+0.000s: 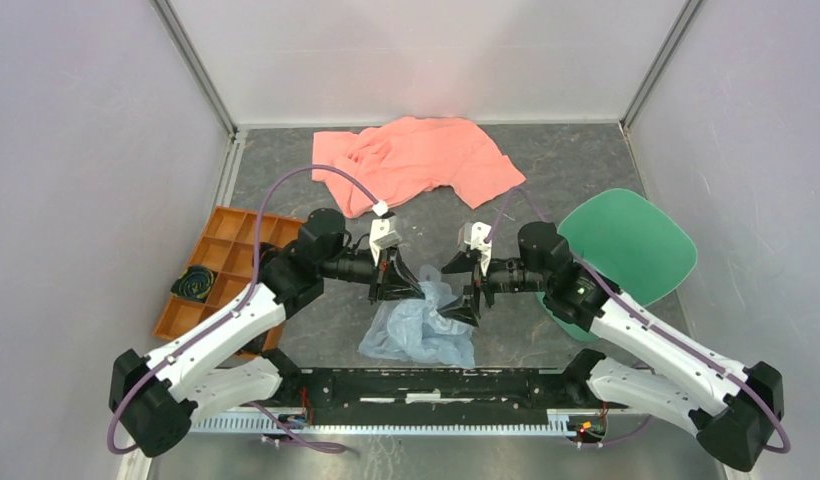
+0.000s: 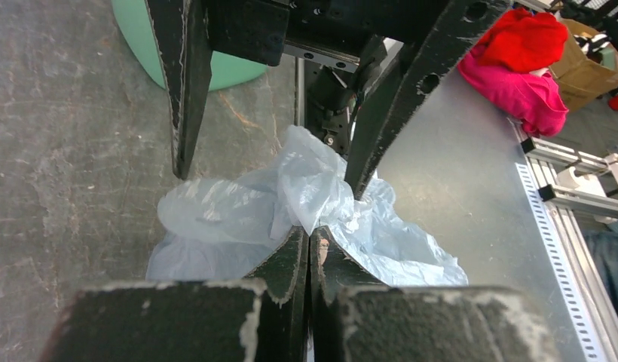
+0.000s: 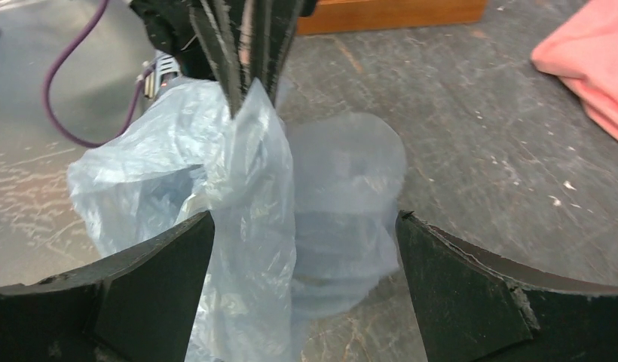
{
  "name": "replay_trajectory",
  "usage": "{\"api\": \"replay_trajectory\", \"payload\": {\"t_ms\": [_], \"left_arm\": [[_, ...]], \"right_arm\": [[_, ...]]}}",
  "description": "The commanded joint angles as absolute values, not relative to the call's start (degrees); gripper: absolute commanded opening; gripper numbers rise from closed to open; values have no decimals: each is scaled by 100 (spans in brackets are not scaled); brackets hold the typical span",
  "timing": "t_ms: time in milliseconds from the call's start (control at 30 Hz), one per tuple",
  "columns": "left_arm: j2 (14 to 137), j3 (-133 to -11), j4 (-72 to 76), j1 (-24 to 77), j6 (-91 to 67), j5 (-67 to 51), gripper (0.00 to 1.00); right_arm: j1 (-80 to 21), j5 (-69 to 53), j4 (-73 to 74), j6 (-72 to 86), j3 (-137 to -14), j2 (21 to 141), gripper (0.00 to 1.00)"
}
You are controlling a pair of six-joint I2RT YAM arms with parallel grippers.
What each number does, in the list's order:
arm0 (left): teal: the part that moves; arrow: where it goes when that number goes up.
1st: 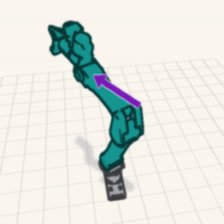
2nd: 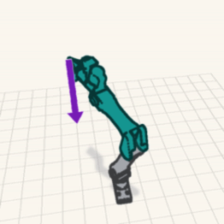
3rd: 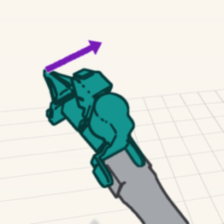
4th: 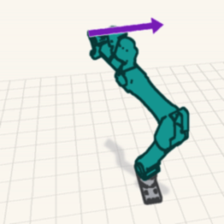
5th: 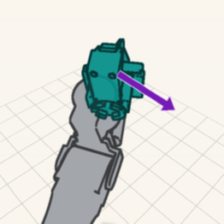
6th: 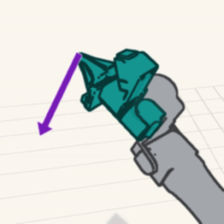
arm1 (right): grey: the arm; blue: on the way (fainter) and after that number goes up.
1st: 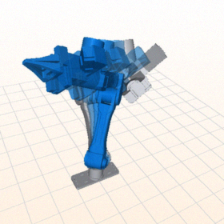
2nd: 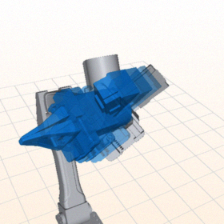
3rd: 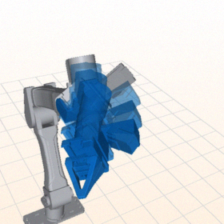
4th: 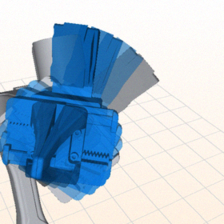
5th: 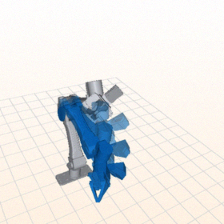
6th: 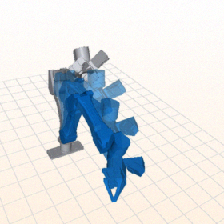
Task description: Put the trash bags into the trash bin
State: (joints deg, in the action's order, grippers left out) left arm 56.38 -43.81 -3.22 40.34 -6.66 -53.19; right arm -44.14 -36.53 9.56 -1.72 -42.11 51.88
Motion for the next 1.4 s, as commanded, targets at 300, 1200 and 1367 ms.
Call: {"api": "replay_trajectory", "payload": {"t_ms": [300,1200,1367], "left_arm": [[5775,-4624,-588,4034,-720,-3858,5],[5429,-3539,-928,3788,-4204,-607,94],[5273,-3031,1076,3790,-4129,-2041,100]], "right_arm": [[-4430,-3835,236,-277,-3991,5559,16],[-4416,-482,43,1019,-3949,6316,0],[-4422,-566,-256,1296,-4095,6229,0]]}}
